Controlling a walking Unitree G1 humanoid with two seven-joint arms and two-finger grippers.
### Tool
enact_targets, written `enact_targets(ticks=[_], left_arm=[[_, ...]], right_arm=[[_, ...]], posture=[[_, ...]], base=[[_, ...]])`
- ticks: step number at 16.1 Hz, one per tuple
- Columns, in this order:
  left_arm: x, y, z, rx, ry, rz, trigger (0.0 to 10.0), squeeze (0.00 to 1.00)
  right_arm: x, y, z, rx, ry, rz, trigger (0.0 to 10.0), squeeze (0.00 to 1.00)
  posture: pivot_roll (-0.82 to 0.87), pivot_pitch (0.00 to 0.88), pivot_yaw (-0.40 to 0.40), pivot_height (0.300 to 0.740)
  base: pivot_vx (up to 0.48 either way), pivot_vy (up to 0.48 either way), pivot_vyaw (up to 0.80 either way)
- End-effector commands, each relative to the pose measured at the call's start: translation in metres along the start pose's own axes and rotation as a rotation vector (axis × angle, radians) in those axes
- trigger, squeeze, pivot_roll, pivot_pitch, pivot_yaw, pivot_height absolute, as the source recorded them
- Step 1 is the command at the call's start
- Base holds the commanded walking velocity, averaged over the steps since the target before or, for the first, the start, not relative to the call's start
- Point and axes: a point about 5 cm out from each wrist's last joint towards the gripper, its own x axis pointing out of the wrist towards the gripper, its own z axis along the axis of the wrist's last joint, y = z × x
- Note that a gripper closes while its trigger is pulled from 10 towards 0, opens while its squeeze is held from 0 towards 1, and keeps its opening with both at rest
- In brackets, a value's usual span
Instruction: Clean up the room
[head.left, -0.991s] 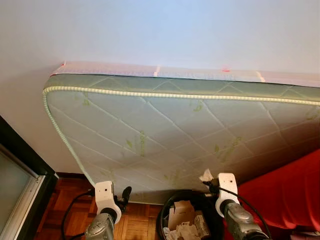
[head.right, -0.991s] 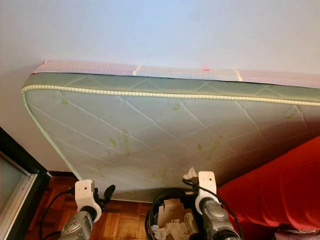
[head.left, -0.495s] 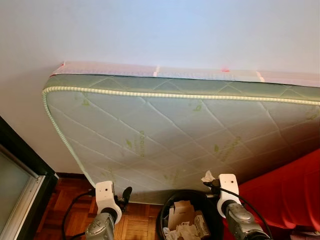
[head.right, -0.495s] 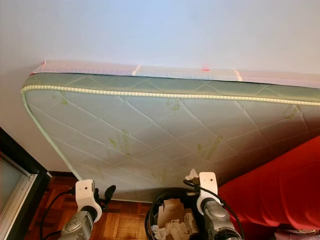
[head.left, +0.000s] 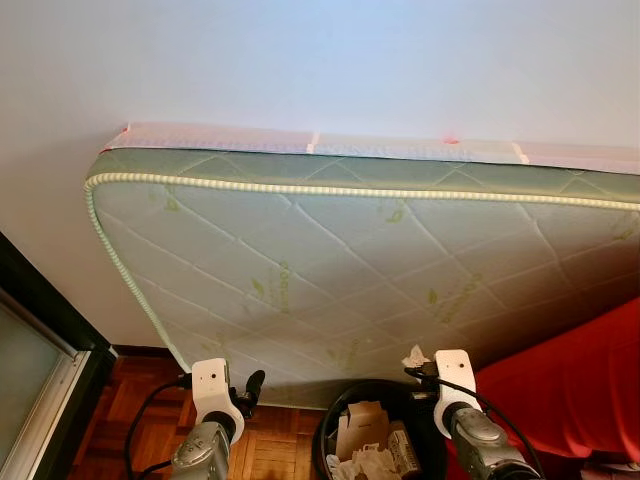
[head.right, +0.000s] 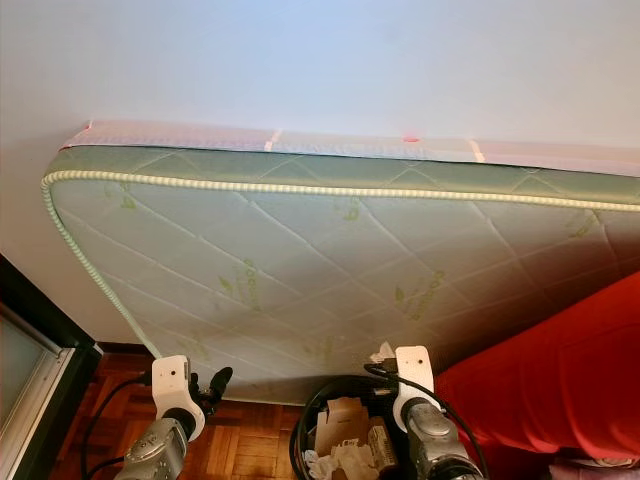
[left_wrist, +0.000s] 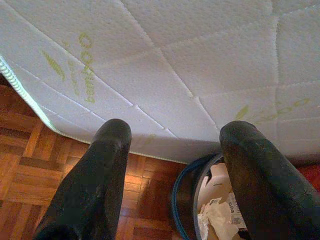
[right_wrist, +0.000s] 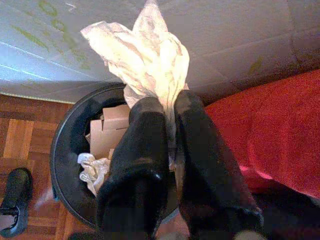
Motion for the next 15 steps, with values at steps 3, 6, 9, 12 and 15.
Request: enact_targets(ticks=[3, 6, 9, 12, 15], left_arm=[[-0.0025, -0.001, -0.0084, -0.004, 0.039, -0.006, 10.0, 0.0], [-0.0025, -0.0011, -0.0087, -0.003, 0.041, -0.007, 10.0, 0.0], [-0.0023, -0.0017, -0.0087, -0.006, 0.042, -0.009, 10.0, 0.0], [-0.0024, -0.0025, -0.0092, -0.007, 0.044, -0.01, 10.0, 0.0], [-0.0024, -0.003, -0.0097, -0.006, 0.045, -0.01, 10.0, 0.0]], right_arm=[[-0.002, -0.0032, -0.0092, 0.001, 0.034, -0.006, 10.0, 1.0], [-0.002, -0.0021, -0.0097, 0.002, 0.037, 0.003, 10.0, 1.0], [-0.0021, -0.0004, -0.011, 0.006, 0.045, 0.02, 10.0, 1.0], [-0.0023, 0.0005, -0.0125, -0.003, 0.055, 0.031, 10.0, 1.0], [-0.0024, 0.0003, -0.0138, -0.017, 0.069, 0.036, 10.0, 1.0]], posture=[[0.18, 0.116, -0.063, 0.74], [0.18, 0.115, -0.062, 0.74], [0.18, 0.115, -0.063, 0.74], [0.18, 0.115, -0.064, 0.74], [0.18, 0.114, -0.066, 0.74]], base=[[0.0, 0.0, 0.0], [0.0, 0.0, 0.0], [0.0, 0.0, 0.0], [0.0, 0.0, 0.0], [0.0, 0.0, 0.0]])
